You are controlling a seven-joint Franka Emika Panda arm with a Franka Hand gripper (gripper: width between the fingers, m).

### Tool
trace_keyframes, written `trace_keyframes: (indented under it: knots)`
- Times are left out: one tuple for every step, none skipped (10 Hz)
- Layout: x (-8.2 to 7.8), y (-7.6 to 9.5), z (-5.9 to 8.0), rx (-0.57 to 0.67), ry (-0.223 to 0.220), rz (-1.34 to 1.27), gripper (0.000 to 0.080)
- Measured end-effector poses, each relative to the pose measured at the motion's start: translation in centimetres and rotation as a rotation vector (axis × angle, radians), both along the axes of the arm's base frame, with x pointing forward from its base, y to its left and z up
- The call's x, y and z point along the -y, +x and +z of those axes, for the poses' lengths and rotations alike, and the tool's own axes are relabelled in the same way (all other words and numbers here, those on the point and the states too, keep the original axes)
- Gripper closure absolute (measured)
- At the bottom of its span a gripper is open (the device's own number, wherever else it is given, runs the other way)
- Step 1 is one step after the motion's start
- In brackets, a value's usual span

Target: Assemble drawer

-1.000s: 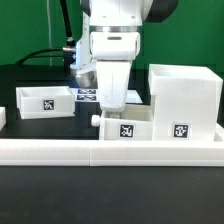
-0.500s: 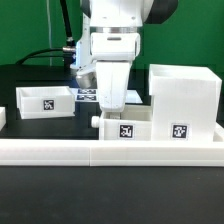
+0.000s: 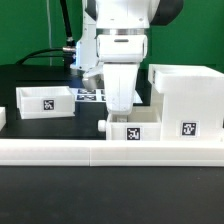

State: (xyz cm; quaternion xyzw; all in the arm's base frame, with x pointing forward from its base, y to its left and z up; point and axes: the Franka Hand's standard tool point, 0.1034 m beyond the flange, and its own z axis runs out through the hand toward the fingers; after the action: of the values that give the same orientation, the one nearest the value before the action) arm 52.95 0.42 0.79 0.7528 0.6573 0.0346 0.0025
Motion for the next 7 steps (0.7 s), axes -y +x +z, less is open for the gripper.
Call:
trace_keyframes:
  knots:
    - [0.01,0.0,0.0,0.0,0.0,-0.005,0.0755]
    - [0.02,0.0,0.0,0.0,0.0,-0.005,0.0755]
    - [0.02,0.0,0.0,0.0,0.0,-0.005,0.0755]
    - [-0.05,0.01,0.0,0.0,0.0,-0.002,0.0755]
    - [-0.27,0.05,0.01,0.0,0.0,0.005,0.0755]
    - [-0.61,0.28,0.04,-0.004,-0.007,0.031,0.0755]
    - [-0.77,0.51,0.06,-0.009,-0.011,0.04,0.0755]
